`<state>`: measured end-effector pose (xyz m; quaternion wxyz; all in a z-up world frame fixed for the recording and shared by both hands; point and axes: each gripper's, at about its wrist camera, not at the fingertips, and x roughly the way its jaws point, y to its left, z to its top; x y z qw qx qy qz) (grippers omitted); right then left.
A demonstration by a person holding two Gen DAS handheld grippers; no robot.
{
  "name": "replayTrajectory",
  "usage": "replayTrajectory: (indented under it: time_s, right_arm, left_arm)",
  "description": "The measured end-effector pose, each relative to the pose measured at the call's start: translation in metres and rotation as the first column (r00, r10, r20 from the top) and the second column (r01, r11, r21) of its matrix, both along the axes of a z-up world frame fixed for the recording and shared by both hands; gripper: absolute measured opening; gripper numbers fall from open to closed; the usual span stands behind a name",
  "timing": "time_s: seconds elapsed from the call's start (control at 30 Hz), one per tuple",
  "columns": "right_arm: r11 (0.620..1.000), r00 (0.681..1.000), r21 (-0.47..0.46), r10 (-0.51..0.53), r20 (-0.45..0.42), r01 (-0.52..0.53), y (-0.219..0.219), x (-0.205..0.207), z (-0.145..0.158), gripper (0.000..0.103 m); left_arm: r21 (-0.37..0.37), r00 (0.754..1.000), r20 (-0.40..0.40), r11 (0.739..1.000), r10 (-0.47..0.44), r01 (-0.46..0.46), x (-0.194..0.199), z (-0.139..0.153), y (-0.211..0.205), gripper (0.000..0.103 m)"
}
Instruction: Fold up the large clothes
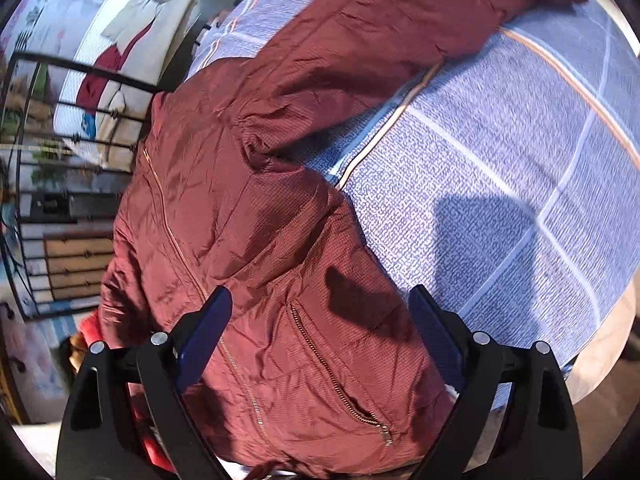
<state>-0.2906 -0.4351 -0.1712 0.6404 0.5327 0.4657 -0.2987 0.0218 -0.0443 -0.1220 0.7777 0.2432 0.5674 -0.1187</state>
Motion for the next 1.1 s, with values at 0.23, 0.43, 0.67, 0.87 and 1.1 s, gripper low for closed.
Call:
replayTrajectory:
  time_s: [0.23,0.43,0.67,0.87,1.1]
  right_arm:
    - [0.998,0.998,0.027,0.051,-0.021,-0.051,-0.002,0.001,-0.003,0.089]
    - [0.994,0.995,0.055,0.095,-0.033,-0.093,0.004,-0.004,-0.01,0.089]
    - [0.976,0.976,0.099,0.203,-0.079,-0.195,0.019,-0.037,-0.031,0.089]
    - [0.942,0.954,0.197,0.292,-0.07,-0.273,0.046,-0.068,-0.053,0.089]
    - [0.869,0.912,0.3,0.409,0.014,-0.394,0.088,-0.079,-0.083,0.088]
  left_arm:
    - [0.082,0.904,0.265,0.926,0.337,-0.369,0.149,0.063,0.123,0.066]
    - [-0.127,0.83,0.279,0.875,0.483,-0.467,0.164,0.104,0.181,0.092]
    - [-0.17,0.986,0.084,0.977,0.147,-0.131,0.065,0.048,0.144,0.097]
    - [-0.138,0.976,-0.216,0.988,0.039,-0.07,-0.025,-0.061,0.136,0.096]
    - [-0.18,0.966,-0.255,0.98,0.033,-0.08,-0.062,-0.1,0.113,0.093]
